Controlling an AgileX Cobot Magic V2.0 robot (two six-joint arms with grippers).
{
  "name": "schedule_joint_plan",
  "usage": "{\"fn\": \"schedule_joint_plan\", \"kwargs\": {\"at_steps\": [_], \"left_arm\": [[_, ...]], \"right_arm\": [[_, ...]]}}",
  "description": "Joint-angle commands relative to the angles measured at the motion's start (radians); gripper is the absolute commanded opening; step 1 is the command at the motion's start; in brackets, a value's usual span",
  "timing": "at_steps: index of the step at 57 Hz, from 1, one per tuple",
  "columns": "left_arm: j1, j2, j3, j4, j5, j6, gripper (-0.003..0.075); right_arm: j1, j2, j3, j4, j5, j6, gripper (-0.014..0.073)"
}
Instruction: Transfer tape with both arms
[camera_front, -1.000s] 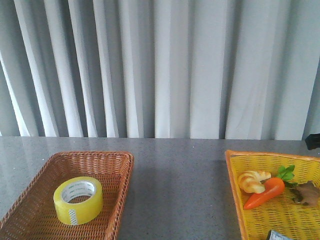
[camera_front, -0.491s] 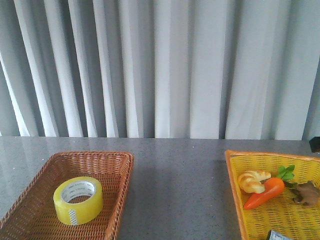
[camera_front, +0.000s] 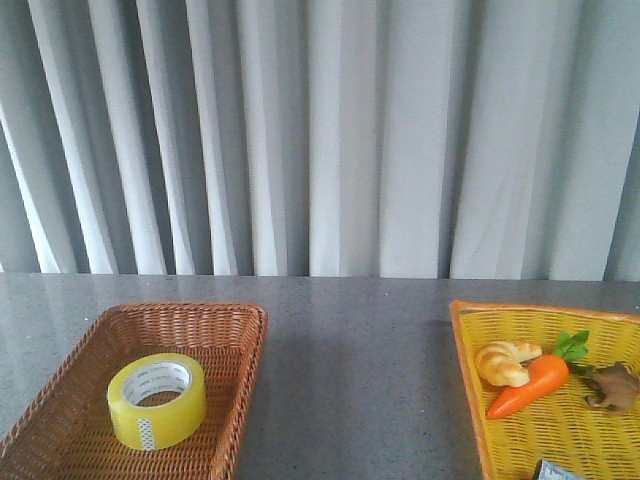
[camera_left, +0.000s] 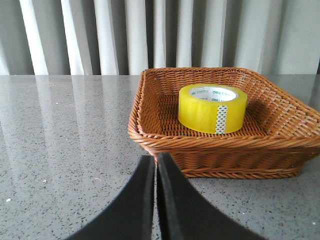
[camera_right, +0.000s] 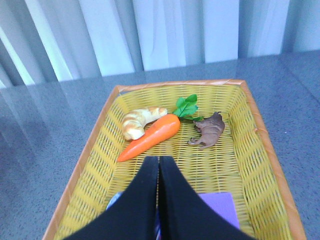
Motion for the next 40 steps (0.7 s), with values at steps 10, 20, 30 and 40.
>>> {"fn": "schedule_joint_plan", "kwargs": {"at_steps": [10,20,30,40], "left_arm": [[-0.001,-0.016,-0.008,-0.002,-0.066,-0.008,-0.0006],[-0.001,-0.016,-0.008,-0.002,-0.066,-0.008,-0.0006],[-0.001,-0.016,-0.008,-0.002,-0.066,-0.008,-0.0006],[-0.001,-0.016,-0.008,-0.002,-0.066,-0.008,-0.0006]], "right_arm": [[-0.002,-0.444,0.369,0.003,-0.244,0.000,-0.0008],[-0.002,-0.547,0.518,0.003,-0.247,0.001,-0.0008],[-0.002,-0.547,0.605,0.003,-0.284,0.001,-0.0008],[0.009,-0.547,0.700,-0.002,-0.378,0.001,-0.0008]]}}
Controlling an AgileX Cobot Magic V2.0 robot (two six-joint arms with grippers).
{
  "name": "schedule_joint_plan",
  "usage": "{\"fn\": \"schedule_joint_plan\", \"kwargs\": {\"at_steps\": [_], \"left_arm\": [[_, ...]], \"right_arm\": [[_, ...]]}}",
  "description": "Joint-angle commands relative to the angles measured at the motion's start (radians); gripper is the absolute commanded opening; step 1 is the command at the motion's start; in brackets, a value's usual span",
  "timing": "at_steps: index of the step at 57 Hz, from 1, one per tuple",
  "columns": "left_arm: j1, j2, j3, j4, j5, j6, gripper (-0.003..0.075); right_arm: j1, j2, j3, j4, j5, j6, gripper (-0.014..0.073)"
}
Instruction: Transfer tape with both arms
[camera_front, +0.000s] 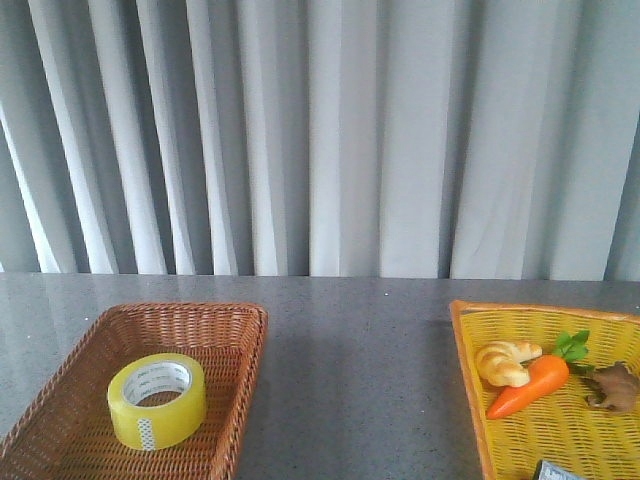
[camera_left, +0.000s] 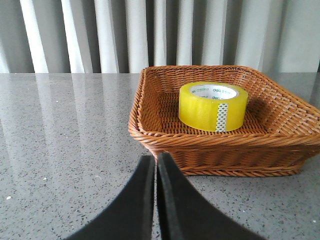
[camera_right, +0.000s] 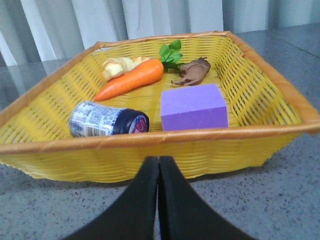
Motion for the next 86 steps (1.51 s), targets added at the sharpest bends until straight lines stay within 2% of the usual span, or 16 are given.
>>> {"fn": "schedule_joint_plan", "kwargs": {"at_steps": [1,17,59,72,86], "left_arm": [[-0.001,-0.016,-0.008,-0.002,-0.073,-0.008,-0.0006],[-0.001,-0.016,-0.008,-0.002,-0.073,-0.008,-0.0006],[-0.001,-0.016,-0.008,-0.002,-0.073,-0.008,-0.0006],[-0.001,-0.016,-0.008,-0.002,-0.073,-0.008,-0.0006],[-0.001,-0.016,-0.008,-0.002,-0.073,-0.008,-0.0006]], "right_arm": [[0.014,-0.006,0.018,-0.008,-0.134,0.000,-0.0008],[0.149,-0.006,0.017,-0.161,-0.121,0.000,-0.0008],[0.147,-0.006,0.016,-0.168,-0.221,0.022,-0.0007],[0.147,-0.006,0.016,-0.290,-0.221,0.181,-0.0007],[0.146,-0.006,0.016,-0.290,-0.219,0.179,-0.0007]]}}
